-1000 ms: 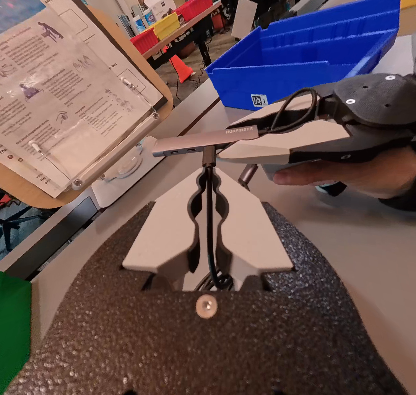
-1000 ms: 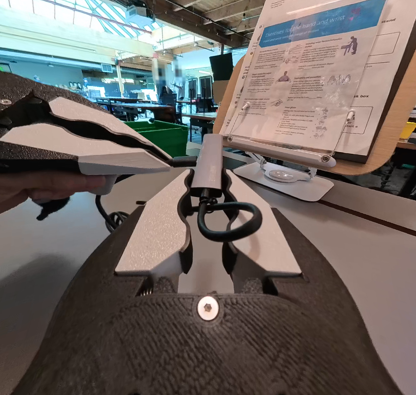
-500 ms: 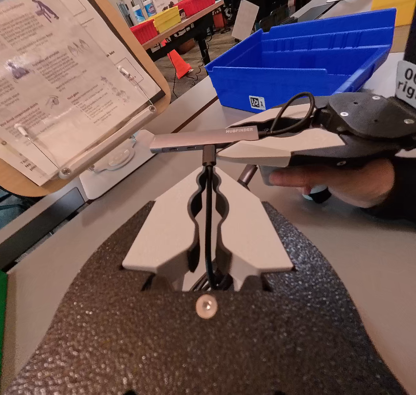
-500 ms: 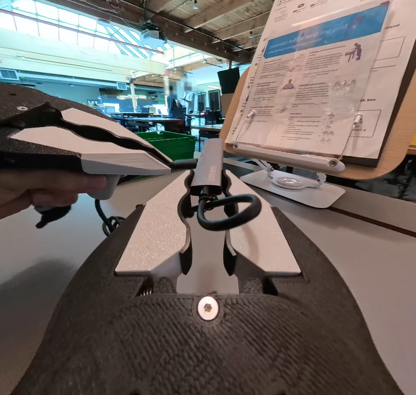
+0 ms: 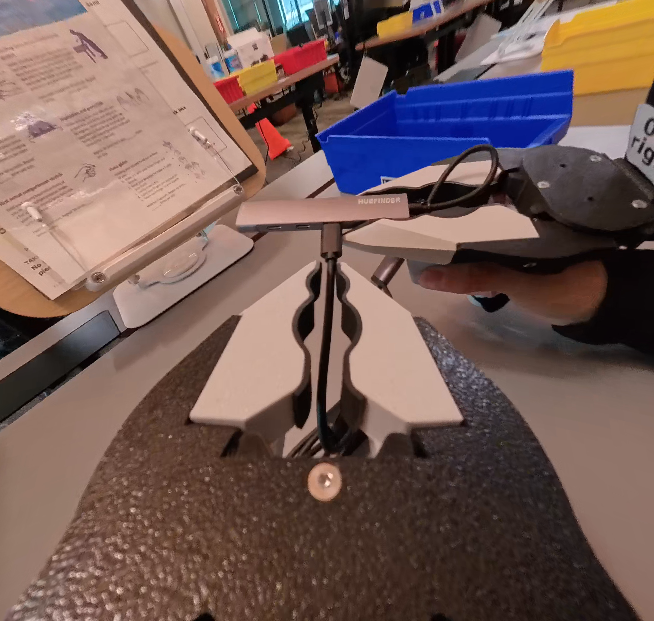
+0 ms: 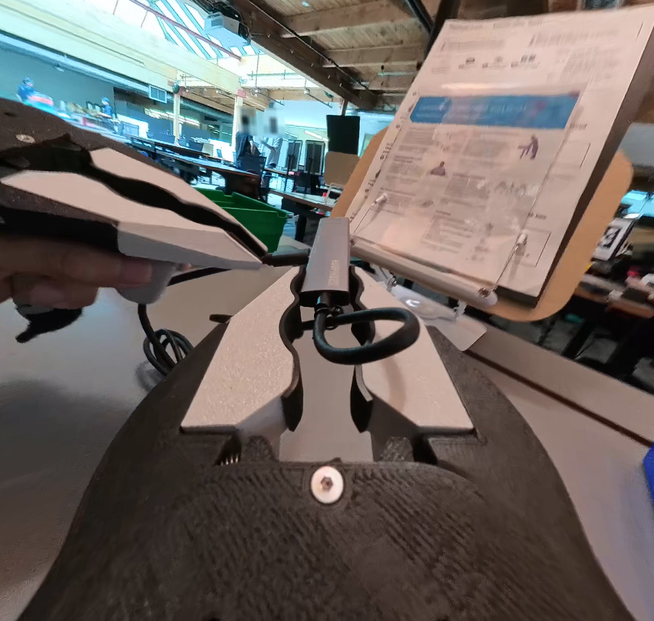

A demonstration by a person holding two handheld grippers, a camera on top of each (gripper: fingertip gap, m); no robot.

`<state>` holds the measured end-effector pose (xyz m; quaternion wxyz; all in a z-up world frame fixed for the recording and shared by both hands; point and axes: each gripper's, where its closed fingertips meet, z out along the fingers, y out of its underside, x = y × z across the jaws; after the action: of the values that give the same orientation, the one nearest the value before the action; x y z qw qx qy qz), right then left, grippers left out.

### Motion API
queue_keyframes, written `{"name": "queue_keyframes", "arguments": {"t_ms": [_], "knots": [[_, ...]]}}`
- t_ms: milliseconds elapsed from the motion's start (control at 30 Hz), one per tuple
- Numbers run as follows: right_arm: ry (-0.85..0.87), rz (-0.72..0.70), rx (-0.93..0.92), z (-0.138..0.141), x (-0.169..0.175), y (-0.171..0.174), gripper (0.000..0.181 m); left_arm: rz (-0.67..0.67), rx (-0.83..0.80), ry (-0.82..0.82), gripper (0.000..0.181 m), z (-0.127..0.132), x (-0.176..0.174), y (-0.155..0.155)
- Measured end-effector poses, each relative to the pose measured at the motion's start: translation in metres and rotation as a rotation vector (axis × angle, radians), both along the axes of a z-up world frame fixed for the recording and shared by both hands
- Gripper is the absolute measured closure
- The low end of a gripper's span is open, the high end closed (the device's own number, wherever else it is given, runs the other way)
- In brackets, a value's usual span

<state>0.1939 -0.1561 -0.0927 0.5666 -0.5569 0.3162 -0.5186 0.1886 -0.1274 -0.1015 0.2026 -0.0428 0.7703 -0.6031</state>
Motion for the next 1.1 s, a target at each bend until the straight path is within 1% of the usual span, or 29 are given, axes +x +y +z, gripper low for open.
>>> {"name": "queue_keyframes", "arguments": {"t_ms": [33,167,367,400,467,533,600,667,700,767,800,867,967,1067,1100], "knots": [[-0.015,-0.011,-0.024,0.001,-0.001,0.001,0.158,0.003,-0.027,0.009,0.170,0.004,0.001,0.006],[-0.026,-0.019,-0.018,0.004,-0.002,-0.004,0.158,0.025,-0.142,0.035,0.168,0.026,0.007,0.041],[-0.008,-0.027,-0.010,-0.001,0.000,-0.006,0.158,0.062,-0.129,0.093,0.167,0.034,0.017,0.082],[0.002,-0.026,0.003,-0.002,0.001,-0.009,0.158,0.093,-0.123,0.099,0.166,0.035,0.024,0.093],[0.024,-0.034,0.062,-0.006,0.003,-0.017,0.158,0.203,-0.097,0.110,0.165,0.038,0.047,0.125],[0.049,-0.028,0.140,-0.010,0.006,-0.025,0.158,0.365,-0.034,0.108,0.164,0.042,0.084,0.171],[0.061,-0.025,0.199,-0.012,0.008,-0.033,0.158,0.499,0.051,0.130,0.163,0.044,0.118,0.219],[0.054,-0.024,0.219,-0.010,0.008,-0.036,0.158,0.615,0.186,0.186,0.154,0.038,0.150,0.265],[0.055,-0.024,0.222,-0.010,0.008,-0.037,0.158,0.650,0.246,0.205,0.151,0.034,0.163,0.284],[0.059,-0.021,0.214,-0.011,0.009,-0.035,0.158,0.684,0.350,0.266,0.146,0.024,0.185,0.310],[0.060,-0.021,0.208,-0.011,0.009,-0.035,0.158,0.681,0.399,0.316,0.143,0.016,0.194,0.318],[0.064,-0.010,0.200,-0.012,0.009,-0.033,0.158,0.660,0.456,0.436,0.140,-0.001,0.208,0.325],[0.068,-0.007,0.200,-0.012,0.009,-0.032,0.158,0.594,0.492,0.602,0.146,-0.030,0.223,0.316],[0.069,-0.003,0.204,-0.012,0.009,-0.032,0.158,0.624,0.634,0.698,0.147,-0.067,0.241,0.323],[0.069,-0.002,0.203,-0.012,0.009,-0.032,0.158,0.638,0.643,0.732,0.148,-0.076,0.247,0.324]]}}
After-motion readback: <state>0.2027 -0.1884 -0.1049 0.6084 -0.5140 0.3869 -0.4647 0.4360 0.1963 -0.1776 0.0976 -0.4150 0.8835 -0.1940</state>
